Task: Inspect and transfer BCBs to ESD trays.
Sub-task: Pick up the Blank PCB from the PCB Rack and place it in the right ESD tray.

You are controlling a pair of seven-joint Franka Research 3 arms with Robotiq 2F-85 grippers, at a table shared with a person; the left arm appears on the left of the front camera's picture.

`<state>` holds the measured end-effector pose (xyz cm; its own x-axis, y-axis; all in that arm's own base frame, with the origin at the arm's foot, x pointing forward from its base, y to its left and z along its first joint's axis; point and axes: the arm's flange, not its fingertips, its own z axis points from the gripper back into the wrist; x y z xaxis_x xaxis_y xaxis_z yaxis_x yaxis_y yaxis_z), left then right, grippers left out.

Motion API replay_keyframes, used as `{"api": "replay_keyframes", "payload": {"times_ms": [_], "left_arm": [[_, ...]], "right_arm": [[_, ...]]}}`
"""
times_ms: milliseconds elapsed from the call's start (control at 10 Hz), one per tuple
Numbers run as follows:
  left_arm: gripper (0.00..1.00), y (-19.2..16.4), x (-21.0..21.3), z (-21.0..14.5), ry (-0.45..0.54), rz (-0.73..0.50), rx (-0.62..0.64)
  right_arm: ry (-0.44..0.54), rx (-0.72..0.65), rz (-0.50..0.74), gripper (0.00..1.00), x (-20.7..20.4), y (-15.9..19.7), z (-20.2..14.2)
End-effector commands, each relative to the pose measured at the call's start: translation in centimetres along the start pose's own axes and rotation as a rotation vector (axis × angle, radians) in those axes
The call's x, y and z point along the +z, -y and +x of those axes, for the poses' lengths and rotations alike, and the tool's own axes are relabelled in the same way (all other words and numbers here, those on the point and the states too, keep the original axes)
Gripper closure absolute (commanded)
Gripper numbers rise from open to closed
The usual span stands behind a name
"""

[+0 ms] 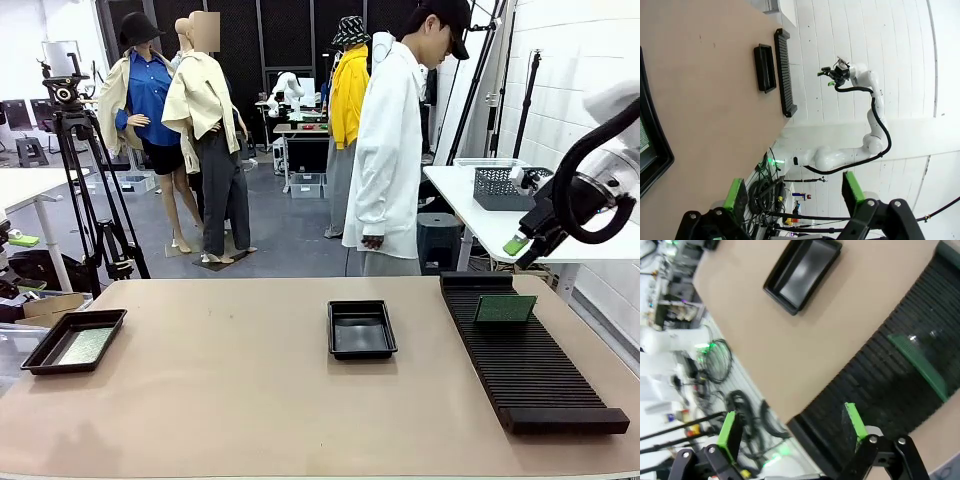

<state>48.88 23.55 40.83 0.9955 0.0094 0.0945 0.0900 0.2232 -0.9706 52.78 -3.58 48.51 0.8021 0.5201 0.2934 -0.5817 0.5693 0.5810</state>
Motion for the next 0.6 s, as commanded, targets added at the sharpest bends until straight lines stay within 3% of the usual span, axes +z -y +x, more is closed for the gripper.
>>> {"api": "replay_keyframes", "payload": {"times_ms": [0, 500], "left_arm": [[0.0, 0.1, 0.1, 0.0, 0.0, -0.002, -0.001], [0.0, 0.1, 0.1, 0.0, 0.0, -0.002, -0.001]], "right_arm": [[-0.015, 0.161, -0.137, 0.0, 0.4, 0.5, 1.7], [-0.37, 0.574, -0.534, 0.0, 0.3, 1.2, 4.7]]}}
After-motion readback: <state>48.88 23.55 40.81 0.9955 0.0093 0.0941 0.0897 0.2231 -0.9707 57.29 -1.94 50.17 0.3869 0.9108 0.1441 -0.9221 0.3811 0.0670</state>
